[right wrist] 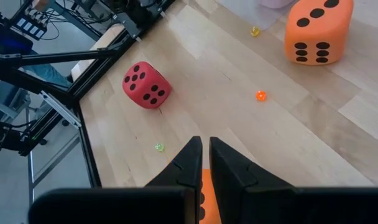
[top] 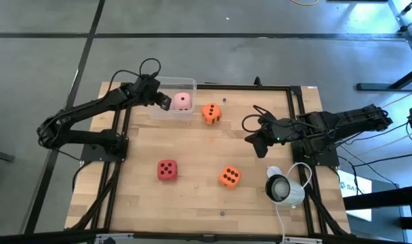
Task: Pick & Place Dice
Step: Put the small red die into the transparent bin, then put the bottom large orange die into the transparent bin
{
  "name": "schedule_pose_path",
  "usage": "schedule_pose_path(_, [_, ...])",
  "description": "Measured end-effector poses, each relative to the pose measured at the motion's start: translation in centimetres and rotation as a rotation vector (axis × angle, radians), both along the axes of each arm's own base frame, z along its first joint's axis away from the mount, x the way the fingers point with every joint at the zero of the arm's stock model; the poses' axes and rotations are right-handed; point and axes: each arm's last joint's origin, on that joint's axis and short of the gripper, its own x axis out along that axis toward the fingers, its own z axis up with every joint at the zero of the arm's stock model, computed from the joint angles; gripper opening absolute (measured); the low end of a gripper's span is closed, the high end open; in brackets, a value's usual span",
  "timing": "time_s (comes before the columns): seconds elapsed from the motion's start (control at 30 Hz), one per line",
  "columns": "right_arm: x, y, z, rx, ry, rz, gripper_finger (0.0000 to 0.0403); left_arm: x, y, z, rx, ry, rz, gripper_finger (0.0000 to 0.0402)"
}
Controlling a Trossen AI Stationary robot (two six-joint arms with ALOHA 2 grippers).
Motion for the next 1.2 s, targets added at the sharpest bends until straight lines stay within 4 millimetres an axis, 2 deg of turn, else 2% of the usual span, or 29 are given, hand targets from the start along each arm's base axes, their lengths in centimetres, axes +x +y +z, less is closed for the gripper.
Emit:
schedule_pose_path(0.23, [0.01, 0.0, 0.01, 0.0, -0.002, 0.0, 0.0032, -0.26, -0.24, -0.4, -0.025, 0.056, -0.017, 0.0016])
schedule_pose_path(0.43, [0.01, 0.0, 0.01, 0.0, -0.002, 0.0, 0.0032, -0.4, -0.38, -0.6, -0.055, 0.067, -0.011, 0.0072])
schedule_pose_path(0.77, [0.01, 0.0, 0.01, 0.0, -0.001, 0.0, 0.0032, -0.36, -0.4, -0.59, -0.065, 0.054, -0.012, 0.0123])
schedule_pose_path(1.07, [0.01, 0.0, 0.01, -0.003, -0.001, 0.002, 0.0032, -0.3, -0.45, -0.59, -0.082, 0.036, -0.026, 0.0199])
schedule_pose_path(1.2, [0.01, -0.01, 0.02, -0.008, -0.002, 0.002, 0.0032, -0.26, -0.39, -0.28, -0.091, 0.011, 0.003, 0.0213])
